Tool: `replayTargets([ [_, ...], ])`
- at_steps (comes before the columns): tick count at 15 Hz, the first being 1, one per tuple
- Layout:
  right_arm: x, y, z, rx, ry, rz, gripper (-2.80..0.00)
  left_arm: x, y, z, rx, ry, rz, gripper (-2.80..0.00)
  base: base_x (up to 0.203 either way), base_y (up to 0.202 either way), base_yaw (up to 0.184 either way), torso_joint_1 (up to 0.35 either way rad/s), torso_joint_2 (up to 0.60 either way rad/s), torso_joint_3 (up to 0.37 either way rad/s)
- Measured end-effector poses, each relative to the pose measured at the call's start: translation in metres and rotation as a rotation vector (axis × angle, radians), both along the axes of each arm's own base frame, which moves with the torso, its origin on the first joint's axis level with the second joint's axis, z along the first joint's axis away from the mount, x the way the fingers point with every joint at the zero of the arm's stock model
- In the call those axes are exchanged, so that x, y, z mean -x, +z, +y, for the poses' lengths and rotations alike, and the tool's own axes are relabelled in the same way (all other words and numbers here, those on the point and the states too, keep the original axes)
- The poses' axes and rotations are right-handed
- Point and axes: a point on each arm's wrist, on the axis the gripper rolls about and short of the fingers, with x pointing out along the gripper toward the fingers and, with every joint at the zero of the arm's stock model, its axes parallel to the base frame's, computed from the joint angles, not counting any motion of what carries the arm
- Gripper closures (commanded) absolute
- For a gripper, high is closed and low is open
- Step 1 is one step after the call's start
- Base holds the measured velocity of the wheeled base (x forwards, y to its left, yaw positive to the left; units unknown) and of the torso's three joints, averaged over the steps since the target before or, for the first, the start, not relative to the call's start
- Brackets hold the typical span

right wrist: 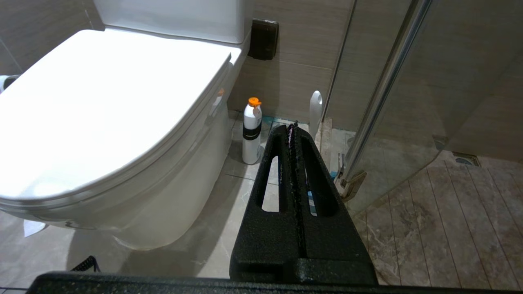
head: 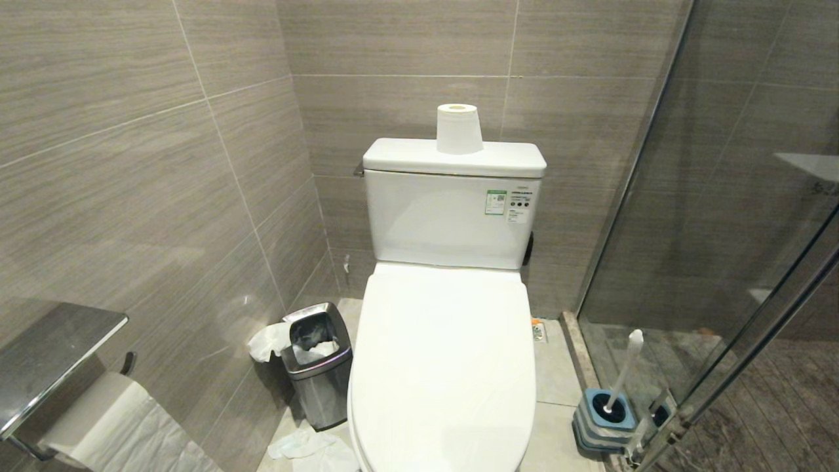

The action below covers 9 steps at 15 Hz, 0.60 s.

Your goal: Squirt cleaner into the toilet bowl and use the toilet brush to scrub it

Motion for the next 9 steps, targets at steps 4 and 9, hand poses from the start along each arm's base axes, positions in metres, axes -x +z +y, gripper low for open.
replayTargets([
  [4,0.0,0.0,0.0,0.0,0.0,0.0,0.0,0.0,0.0,0.0,0.0,-0.001,0.0,0.0,0.0,0.0,0.0,0.0,0.0,0.0],
  [9,0.0,0.0,0.0,0.0,0.0,0.0,0.0,0.0,0.0,0.0,0.0,0.0,0.0,0.0,0.0,0.0,0.0,0.0,0.0,0.0],
])
